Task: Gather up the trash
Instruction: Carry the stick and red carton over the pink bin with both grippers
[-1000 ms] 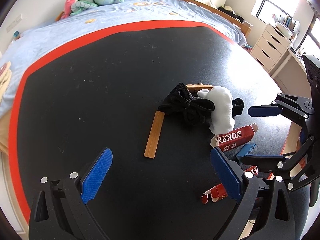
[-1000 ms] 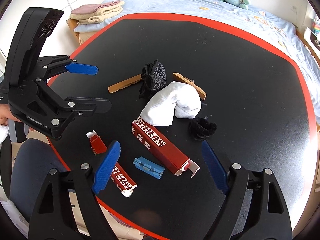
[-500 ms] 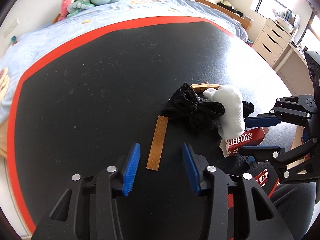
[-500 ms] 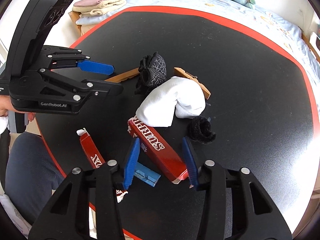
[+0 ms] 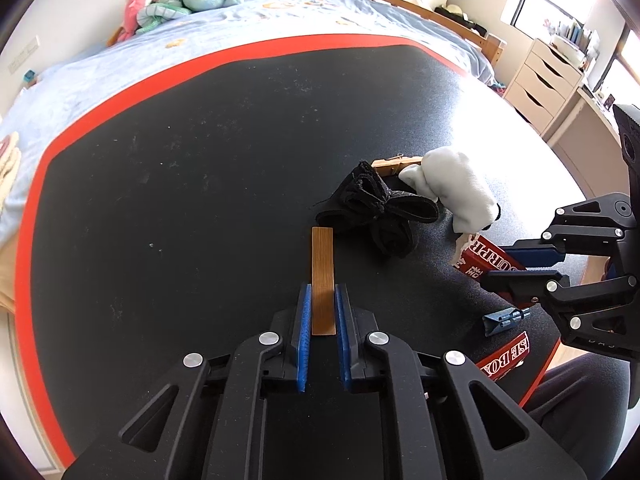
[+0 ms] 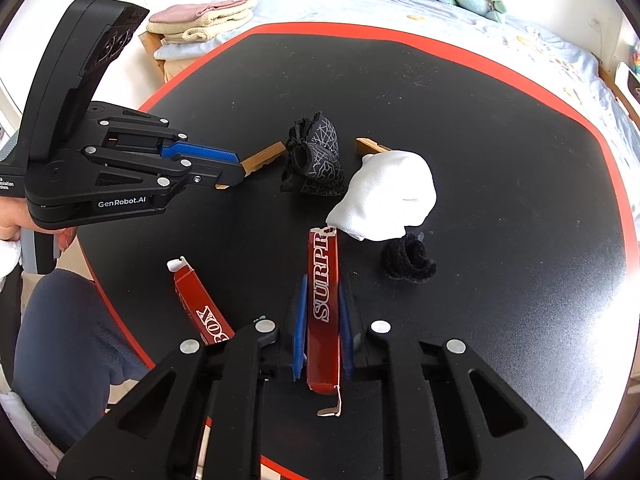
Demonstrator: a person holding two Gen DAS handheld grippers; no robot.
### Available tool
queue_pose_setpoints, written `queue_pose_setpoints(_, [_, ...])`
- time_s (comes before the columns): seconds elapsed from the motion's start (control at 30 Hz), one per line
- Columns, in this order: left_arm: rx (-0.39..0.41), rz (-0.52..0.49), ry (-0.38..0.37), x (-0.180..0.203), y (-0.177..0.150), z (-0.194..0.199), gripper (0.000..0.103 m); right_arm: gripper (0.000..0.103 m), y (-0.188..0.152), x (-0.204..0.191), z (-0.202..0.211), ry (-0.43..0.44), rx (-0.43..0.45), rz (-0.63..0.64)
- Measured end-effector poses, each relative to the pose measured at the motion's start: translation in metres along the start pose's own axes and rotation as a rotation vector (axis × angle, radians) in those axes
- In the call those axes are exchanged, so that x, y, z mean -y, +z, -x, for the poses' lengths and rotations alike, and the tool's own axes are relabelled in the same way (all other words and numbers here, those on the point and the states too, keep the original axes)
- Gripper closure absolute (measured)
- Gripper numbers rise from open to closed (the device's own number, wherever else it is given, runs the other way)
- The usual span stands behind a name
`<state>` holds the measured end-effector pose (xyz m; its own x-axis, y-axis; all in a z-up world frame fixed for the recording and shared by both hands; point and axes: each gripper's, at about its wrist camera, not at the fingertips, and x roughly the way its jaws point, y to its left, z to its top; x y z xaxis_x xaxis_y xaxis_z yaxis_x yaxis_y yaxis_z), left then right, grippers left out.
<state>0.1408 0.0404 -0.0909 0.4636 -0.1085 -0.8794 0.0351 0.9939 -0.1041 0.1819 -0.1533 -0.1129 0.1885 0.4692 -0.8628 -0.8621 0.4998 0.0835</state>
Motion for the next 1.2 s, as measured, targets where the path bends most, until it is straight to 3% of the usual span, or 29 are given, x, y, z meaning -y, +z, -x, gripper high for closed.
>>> queue_pose_setpoints(0.6, [0.045, -0.010, -0.012, 0.004, -0.005, 0.033, 0.091, 0.089, -0.018, 0.004, 0.046, -0.020, 0.087, -0.061])
queue_pose_setpoints(1.2, [0.103, -0.056, -0.047, 0.037, -0.030, 0.080, 0.091, 0.089, -0.049, -0.015, 0.094, -0.046, 0.151, -0.099])
